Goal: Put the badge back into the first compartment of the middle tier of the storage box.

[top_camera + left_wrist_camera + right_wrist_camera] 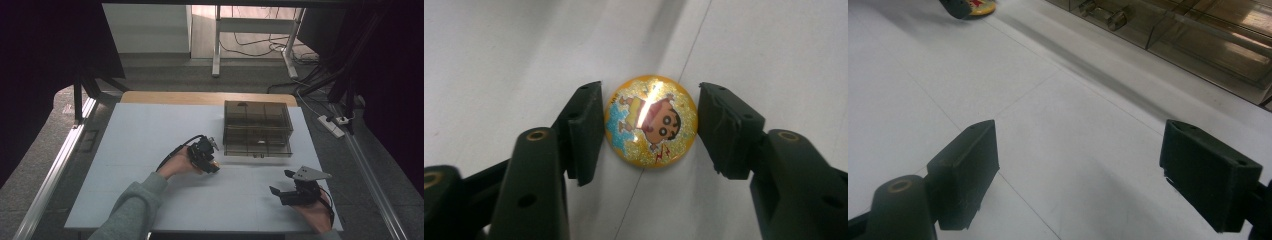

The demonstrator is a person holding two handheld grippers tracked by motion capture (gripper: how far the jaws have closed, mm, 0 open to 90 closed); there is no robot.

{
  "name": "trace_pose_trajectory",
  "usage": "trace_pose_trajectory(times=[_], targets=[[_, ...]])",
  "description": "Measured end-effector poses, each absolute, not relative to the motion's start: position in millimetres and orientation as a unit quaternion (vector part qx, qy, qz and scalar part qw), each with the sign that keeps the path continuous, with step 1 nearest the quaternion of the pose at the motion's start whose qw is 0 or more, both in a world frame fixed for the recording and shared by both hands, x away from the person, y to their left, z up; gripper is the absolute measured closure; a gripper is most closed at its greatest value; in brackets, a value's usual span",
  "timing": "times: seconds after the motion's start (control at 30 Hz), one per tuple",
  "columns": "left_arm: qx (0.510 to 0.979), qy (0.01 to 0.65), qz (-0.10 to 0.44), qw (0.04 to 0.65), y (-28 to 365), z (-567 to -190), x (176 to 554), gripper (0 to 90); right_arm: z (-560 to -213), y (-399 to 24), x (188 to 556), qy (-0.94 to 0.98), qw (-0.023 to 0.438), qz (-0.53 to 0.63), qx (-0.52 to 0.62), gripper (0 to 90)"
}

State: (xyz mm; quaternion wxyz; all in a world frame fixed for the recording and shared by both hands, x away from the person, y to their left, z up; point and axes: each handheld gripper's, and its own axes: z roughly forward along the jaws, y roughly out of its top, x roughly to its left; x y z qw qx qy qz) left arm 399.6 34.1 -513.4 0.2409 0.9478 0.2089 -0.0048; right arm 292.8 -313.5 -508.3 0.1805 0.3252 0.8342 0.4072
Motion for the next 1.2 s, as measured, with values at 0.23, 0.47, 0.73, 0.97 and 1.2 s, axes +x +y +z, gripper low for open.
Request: trace_pose_trajectory(times=[0.23,0.47,0.73,0.97,1.2], targets=[[0.956,0.189,0.029,0.222,28.0,-512.8,392.6,42.4,-508.5,-310.8,293.1,0.835,0.18,0.406,0.324,15.7],[0.953,0.192,0.031,0.232,31.2,-513.3,392.9,47.1,-508.6,-311.6,292.8,0.835,0.179,0.406,0.325,15.7],[0.95,0.196,0.027,0.24,33.3,-513.7,393.5,47.1,-509.0,-312.6,292.7,0.835,0.179,0.405,0.327,15.7],[0.949,0.199,0.023,0.244,34.8,-513.3,394.1,47.2,-509.2,-312.6,292.7,0.835,0.179,0.404,0.327,15.7],[0.943,0.201,0.015,0.265,39.6,-508.2,394.6,50.5,-509.3,-312.9,292.7,0.835,0.18,0.404,0.327,15.8]])
